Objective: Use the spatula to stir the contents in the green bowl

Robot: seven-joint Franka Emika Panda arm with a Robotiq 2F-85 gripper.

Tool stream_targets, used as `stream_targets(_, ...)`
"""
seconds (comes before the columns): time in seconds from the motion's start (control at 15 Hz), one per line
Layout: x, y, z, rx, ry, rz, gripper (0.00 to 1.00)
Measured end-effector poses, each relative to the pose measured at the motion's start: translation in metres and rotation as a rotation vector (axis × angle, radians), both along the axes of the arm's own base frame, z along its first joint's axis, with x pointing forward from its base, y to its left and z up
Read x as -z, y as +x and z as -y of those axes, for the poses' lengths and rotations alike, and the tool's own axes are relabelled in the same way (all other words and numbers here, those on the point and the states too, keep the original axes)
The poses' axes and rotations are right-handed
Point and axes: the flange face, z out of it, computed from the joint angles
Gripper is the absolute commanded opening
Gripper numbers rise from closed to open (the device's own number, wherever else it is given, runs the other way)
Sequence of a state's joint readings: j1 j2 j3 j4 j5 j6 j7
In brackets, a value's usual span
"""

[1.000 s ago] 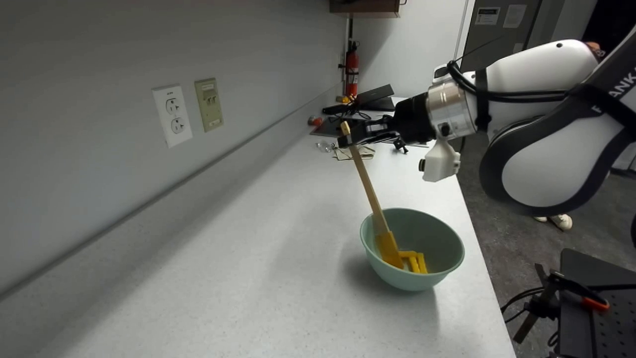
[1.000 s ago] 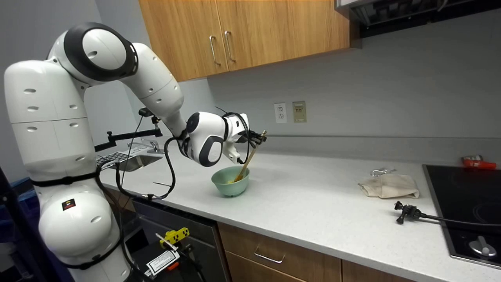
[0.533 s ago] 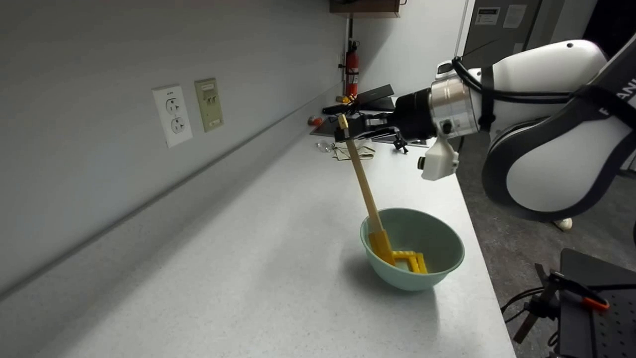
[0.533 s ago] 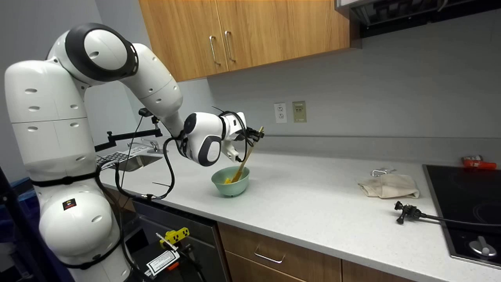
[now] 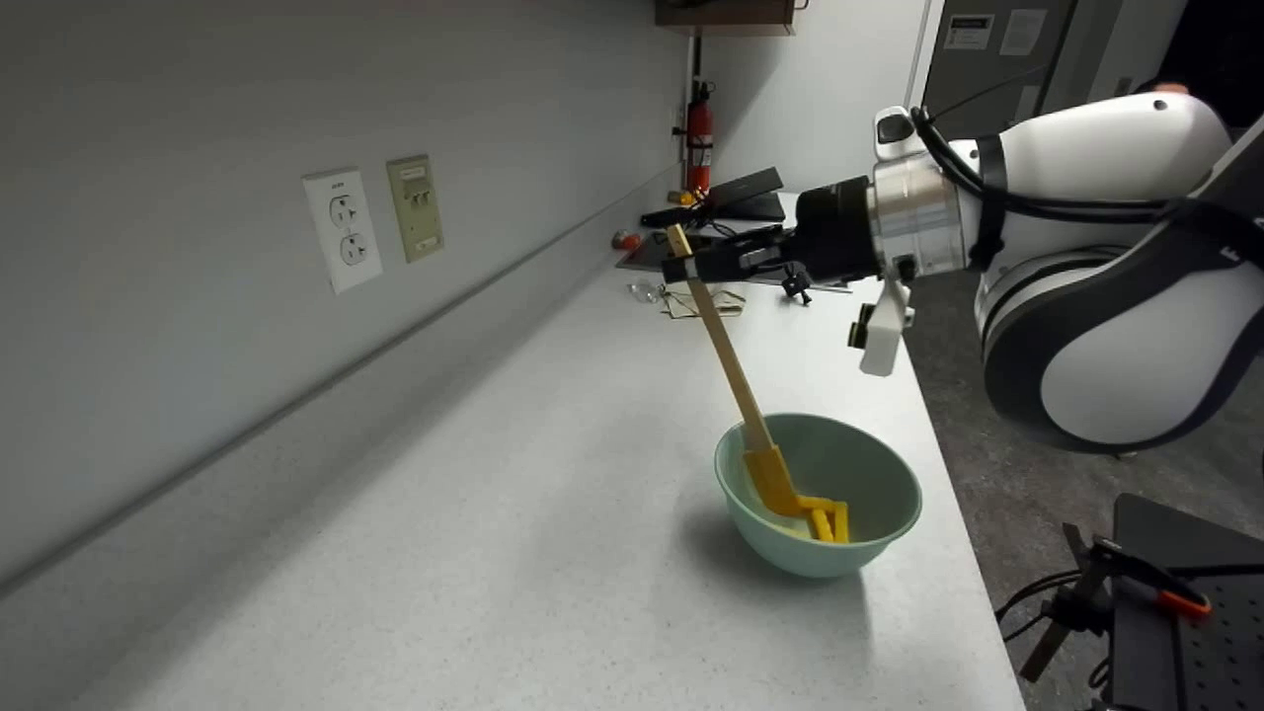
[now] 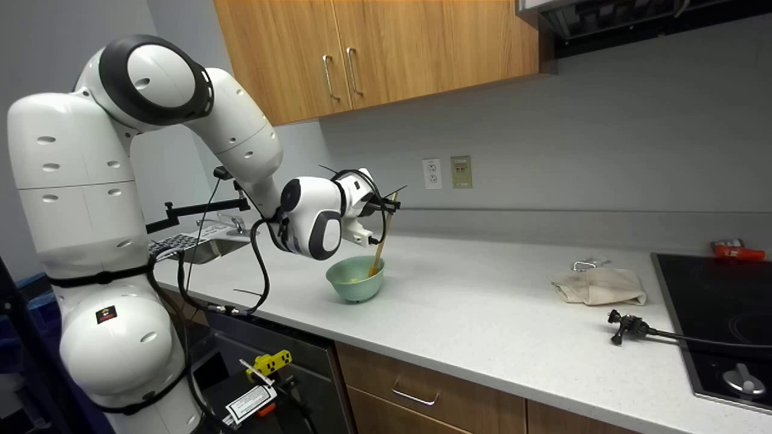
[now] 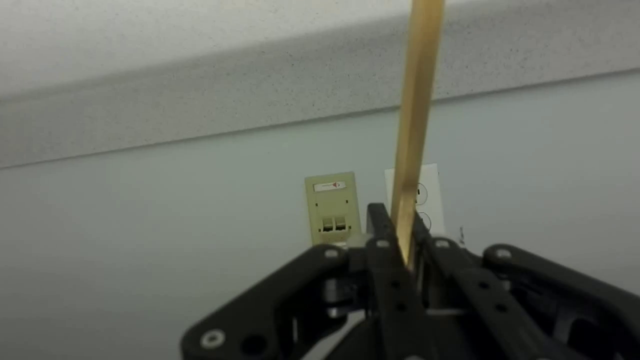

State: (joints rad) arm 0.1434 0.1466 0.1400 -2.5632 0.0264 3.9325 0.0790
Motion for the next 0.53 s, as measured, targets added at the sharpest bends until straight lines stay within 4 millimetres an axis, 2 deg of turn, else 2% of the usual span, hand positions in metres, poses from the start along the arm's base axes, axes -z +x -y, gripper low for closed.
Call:
stream_targets(0.2,0.002,0.000,0.003,-0.009,-0.030,0.001,0.02)
stream_targets(0.53,0.003,0.006,0.014,0.084,0.047,-0.045,0.02)
